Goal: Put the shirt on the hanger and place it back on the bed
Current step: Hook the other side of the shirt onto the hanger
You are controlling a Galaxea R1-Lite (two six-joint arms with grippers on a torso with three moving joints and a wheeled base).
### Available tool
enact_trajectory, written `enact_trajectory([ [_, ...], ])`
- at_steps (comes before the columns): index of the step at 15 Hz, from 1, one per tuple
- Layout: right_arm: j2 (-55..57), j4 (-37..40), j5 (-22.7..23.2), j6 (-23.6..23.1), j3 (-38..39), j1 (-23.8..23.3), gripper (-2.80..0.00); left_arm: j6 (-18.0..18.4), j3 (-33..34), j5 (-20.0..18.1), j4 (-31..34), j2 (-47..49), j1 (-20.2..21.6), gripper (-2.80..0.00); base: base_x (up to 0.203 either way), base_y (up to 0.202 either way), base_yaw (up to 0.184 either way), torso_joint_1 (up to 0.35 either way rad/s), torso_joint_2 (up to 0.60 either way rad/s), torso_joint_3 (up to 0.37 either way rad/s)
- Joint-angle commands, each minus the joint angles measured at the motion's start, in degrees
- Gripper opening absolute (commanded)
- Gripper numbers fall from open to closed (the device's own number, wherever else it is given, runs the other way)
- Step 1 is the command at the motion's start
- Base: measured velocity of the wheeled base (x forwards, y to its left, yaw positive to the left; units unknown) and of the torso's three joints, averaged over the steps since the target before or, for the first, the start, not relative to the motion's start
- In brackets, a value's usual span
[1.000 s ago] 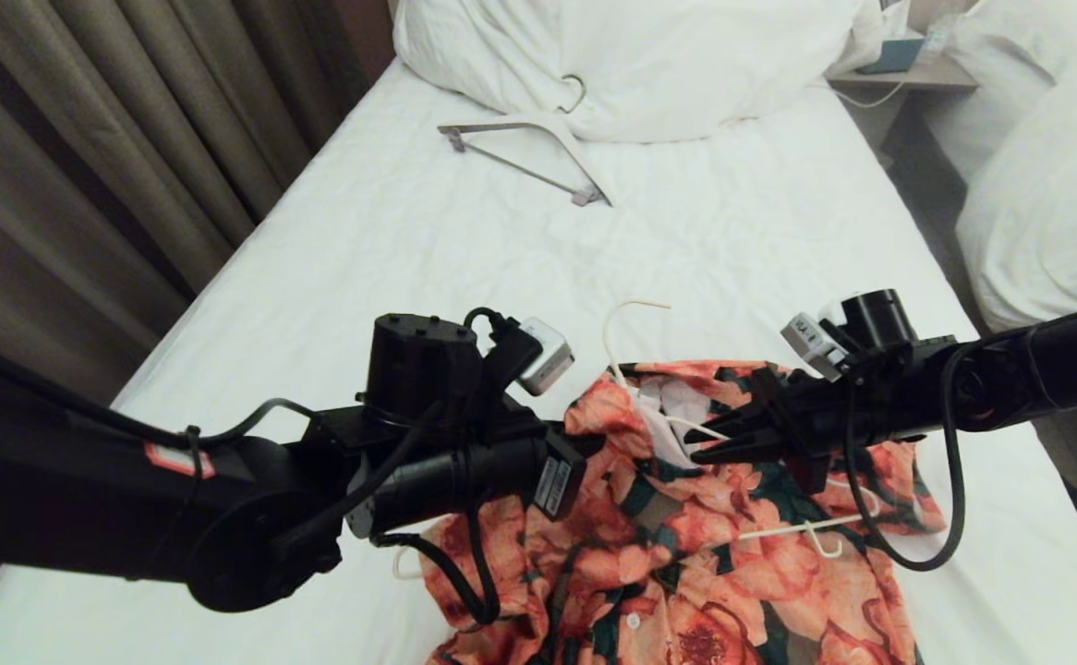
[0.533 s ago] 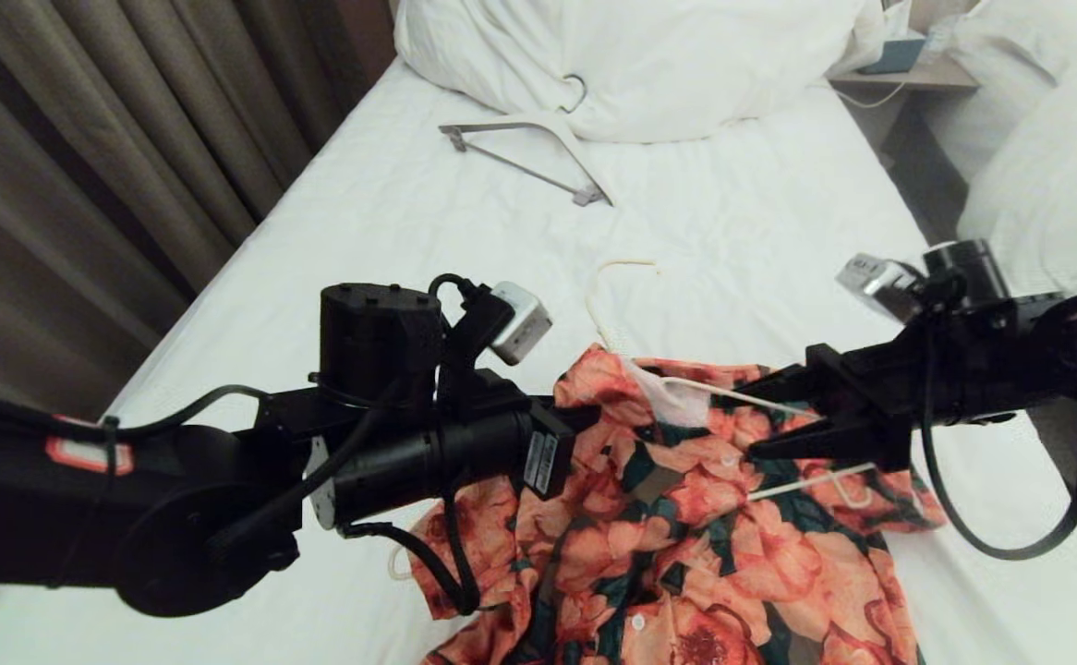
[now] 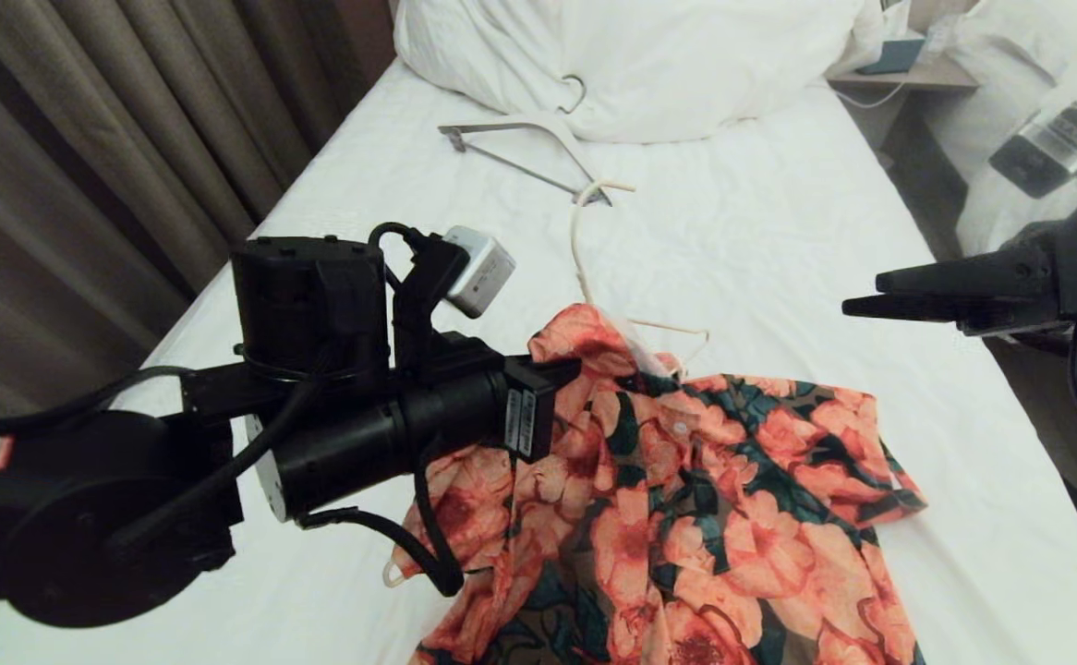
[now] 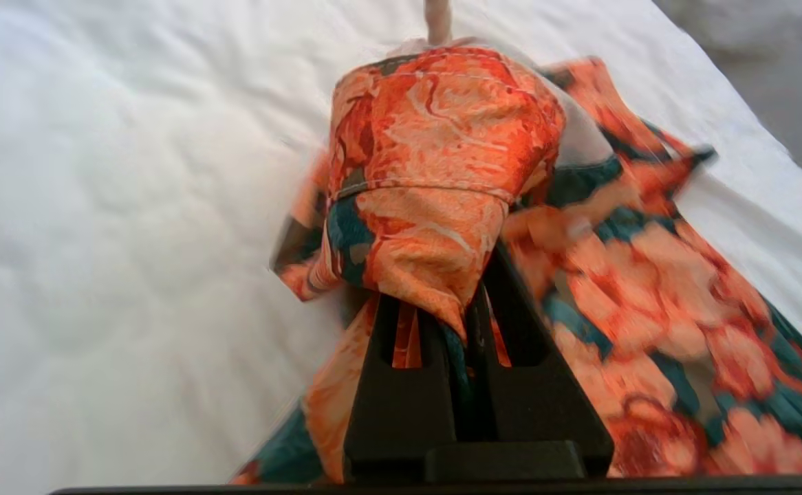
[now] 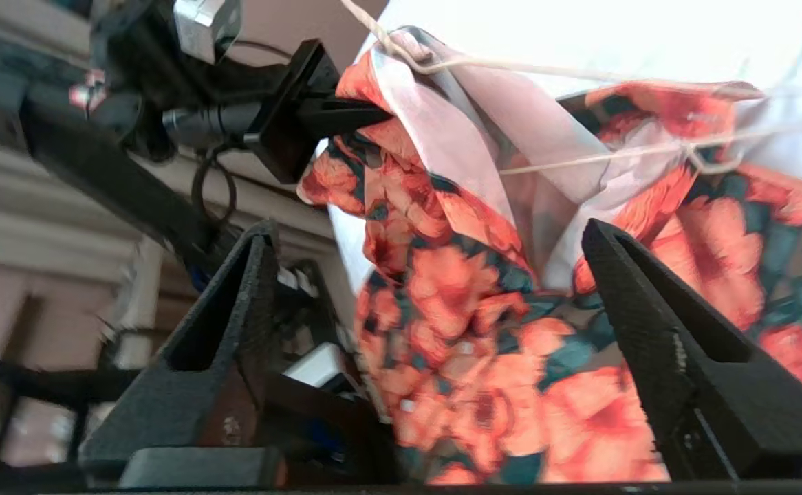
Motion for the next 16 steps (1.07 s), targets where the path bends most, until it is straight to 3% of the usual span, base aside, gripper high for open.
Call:
enact_trajectory([
  [1, -1.2, -0.1, -0.1, 0.2, -0.2, 0.7, 0.0, 0.1, -0.5, 0.5, 0.0, -1.4, -0.5, -2.8, 0.0, 0.0, 0.0, 0.0, 0.0, 0.0],
  [3, -0.7, 0.1, -3.3, 0.9, -1.6, 1.8, 0.0, 0.0, -0.9, 0.3, 0.0, -2.5, -0.5, -2.8, 0.0, 0.0, 0.0, 0.0, 0.0, 0.0],
  [5, 0.7, 0.9, -9.7, 5.2, -3.7, 4.2, 0.0, 0.0, -1.0, -0.1, 0.1, -2.5, -0.6, -2.8, 0.0, 0.0, 0.0, 0.0, 0.0, 0.0],
  [7, 1.4, 5.9, -14.1, 6.6, -6.4, 5.7, 0.0, -0.7, -1.3, -0.3, 0.0, -3.1, -1.3, -2.8, 0.0, 0.0, 0.0, 0.0, 0.0, 0.0],
  [10, 3.1, 16.9, -15.2, 6.2, -12.9, 6.4, 0.0, -2.8, -1.8, -0.4, 0.1, -4.4, -1.6, -2.8, 0.0, 0.0, 0.0, 0.0, 0.0, 0.0],
  [12, 3.5, 17.7, -16.3, 5.5, -13.1, 7.8, 0.0, -2.9, -1.8, -0.4, 0.1, -5.1, -1.8, -2.8, 0.0, 0.0, 0.0, 0.0, 0.0, 0.0],
  [13, 3.7, 18.6, -17.0, 5.5, -13.3, 8.8, -2.8, -3.0, -1.8, -0.4, 0.1, -5.6, -1.9, -2.8, 0.0, 0.0, 0.0, 0.0, 0.0, 0.0],
  [16, 5.0, 21.4, -24.8, 5.5, -13.8, 14.0, -2.8, -4.2, -2.0, -0.4, 0.1, -7.8, -2.0, -2.8, 0.0, 0.0, 0.0, 0.0, 0.0, 0.0],
])
